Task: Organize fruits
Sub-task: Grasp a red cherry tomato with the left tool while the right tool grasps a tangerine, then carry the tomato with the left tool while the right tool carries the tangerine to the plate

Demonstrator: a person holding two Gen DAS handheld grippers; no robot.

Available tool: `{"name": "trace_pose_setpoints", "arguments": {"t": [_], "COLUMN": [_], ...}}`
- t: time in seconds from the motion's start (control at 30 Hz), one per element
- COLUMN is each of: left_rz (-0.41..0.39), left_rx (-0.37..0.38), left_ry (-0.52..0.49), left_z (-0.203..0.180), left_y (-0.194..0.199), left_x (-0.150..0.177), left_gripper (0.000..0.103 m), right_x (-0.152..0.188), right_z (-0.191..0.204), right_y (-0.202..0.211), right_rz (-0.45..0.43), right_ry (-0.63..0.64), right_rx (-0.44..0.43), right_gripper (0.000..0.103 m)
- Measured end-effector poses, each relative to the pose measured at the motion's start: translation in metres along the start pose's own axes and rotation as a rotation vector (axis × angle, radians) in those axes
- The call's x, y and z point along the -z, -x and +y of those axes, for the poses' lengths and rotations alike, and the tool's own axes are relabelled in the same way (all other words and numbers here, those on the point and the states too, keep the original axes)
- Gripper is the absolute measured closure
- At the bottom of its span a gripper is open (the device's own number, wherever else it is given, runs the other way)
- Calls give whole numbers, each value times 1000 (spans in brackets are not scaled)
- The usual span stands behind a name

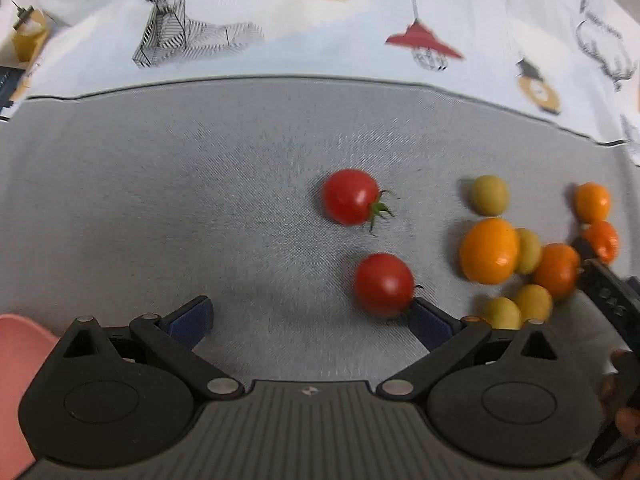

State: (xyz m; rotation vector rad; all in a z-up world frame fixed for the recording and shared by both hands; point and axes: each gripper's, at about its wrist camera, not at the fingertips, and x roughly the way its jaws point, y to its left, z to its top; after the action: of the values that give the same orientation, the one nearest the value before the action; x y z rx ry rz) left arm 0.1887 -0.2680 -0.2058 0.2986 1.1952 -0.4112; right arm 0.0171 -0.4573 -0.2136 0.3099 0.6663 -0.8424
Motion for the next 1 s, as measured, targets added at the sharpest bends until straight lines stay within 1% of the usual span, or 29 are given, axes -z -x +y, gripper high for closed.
{"name": "trace_pose_setpoints", "arguments": {"t": [0.07, 0.13, 0.27, 0.3, 0.33, 0.37, 0.4, 0.43, 0.47, 0.5, 0.57, 0.73, 0.83, 0.9, 1.0], "left_rz": [-45, -40, -25, -33, -51, -66, -72, -72, -82, -100, -123, -145, -169, -184, -202], "left_rx": [-2, 2, -6, -4, 5, 25, 30, 26, 36, 45, 36, 36, 36, 24, 4], "left_ry": [-14, -12, 1, 1, -2, -11, -18, -19, -14, -14, -27, -38, -41, -54, -74], "left_z": [-4, -5, -8, -9, -10, -11, -11, -12, -11, -11, -11, -8, -5, 0, 10], "left_y": [-1, -4, -1, 2, 6, 12, 16, 19, 23, 27, 37, 71, 102, 125, 158], "left_x": [-2, -5, -8, -8, -6, -5, -5, -5, -5, -4, -1, 9, 25, 40, 65], "left_gripper": [0, 0, 1, 10, 29, 44, 66, 66, 66, 66, 66, 66, 66, 66, 66], "right_x": [1, 2, 2, 2, 1, 1, 0, 0, 1, 1, 0, -1, -1, 3, 20], "right_z": [-1, -1, 0, 0, 0, -1, 1, 3, 5, 4, 0, -10, -15, -16, -17], "right_y": [-1, -1, 0, 2, 3, 5, 9, 13, 14, 15, 18, 40, 68, 96, 144], "right_rz": [-13, -28, -30, -27, -26, -36, -57, -71, -74, -72, -81, -136, -144, -150, -127], "right_ry": [-9, -16, -13, -3, 6, 10, 24, 46, 61, 53, 22, 4, 4, 24, 35], "right_rx": [-4, -6, -2, -7, -15, -32, -47, -57, -50, -54, -54, -8, -23, -59, -122], "right_gripper": [1, 1, 1, 2, 7, 28, 66, 66, 66, 66, 66, 66, 66, 66, 66]}}
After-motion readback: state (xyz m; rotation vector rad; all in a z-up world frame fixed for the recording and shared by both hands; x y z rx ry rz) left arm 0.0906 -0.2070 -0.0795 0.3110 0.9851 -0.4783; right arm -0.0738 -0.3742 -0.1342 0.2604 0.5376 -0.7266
